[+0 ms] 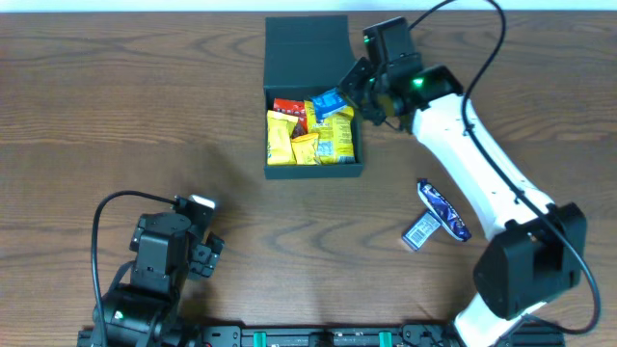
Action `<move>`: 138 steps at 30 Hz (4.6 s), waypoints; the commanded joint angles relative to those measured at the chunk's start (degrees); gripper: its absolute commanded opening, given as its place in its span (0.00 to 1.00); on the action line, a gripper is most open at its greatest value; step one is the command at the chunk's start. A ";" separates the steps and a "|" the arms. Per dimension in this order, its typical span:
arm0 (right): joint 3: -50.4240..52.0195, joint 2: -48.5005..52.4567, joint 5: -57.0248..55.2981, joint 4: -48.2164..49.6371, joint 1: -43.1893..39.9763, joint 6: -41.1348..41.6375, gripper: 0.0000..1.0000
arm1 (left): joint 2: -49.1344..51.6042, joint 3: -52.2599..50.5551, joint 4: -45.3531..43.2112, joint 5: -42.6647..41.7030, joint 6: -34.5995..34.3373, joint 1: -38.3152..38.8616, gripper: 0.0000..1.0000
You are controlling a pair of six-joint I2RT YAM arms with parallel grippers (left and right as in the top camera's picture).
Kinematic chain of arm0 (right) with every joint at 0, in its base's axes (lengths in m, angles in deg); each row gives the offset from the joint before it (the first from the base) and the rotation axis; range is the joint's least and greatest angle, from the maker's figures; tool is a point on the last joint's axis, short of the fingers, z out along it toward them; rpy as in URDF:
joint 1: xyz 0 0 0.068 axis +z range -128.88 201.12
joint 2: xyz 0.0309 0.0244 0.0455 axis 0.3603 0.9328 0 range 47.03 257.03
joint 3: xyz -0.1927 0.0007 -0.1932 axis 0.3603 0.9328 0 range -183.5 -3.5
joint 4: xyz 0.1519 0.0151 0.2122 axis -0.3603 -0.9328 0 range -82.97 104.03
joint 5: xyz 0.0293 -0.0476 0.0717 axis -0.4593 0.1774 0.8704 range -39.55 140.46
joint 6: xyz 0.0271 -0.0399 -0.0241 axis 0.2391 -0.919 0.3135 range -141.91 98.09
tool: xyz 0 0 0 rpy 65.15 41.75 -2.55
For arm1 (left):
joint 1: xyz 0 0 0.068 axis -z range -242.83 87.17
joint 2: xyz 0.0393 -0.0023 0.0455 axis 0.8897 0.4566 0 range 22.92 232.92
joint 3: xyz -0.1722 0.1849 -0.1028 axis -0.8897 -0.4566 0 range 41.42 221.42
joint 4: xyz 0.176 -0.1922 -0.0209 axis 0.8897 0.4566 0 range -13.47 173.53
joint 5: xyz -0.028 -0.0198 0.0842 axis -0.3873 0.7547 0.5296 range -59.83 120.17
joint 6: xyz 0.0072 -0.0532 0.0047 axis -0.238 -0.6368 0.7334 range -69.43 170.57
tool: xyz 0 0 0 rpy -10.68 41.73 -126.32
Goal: Pack container
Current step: 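Carry the blue bar over the box and lower it inside, then release the blue bar and press it into the box, then withdraw the right gripper toward the eclipse mints tin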
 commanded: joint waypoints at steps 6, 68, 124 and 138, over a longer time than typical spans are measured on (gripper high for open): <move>-1.29 7.06 -1.64 3.98 3.02 21.31 0.24 | -0.13 0.02 0.04 0.79 0.61 -0.39 0.95; -24.37 12.59 -24.61 -15.78 13.94 -33.00 0.01 | -0.13 0.02 0.04 0.79 0.61 -0.39 0.95; 20.48 -63.14 4.42 -52.61 -32.76 -61.22 0.12 | -0.13 0.02 0.04 0.79 0.61 -0.39 0.95; 20.48 -44.94 6.01 -56.24 -27.87 -62.01 0.58 | -0.13 0.02 0.04 0.79 0.61 -0.39 0.95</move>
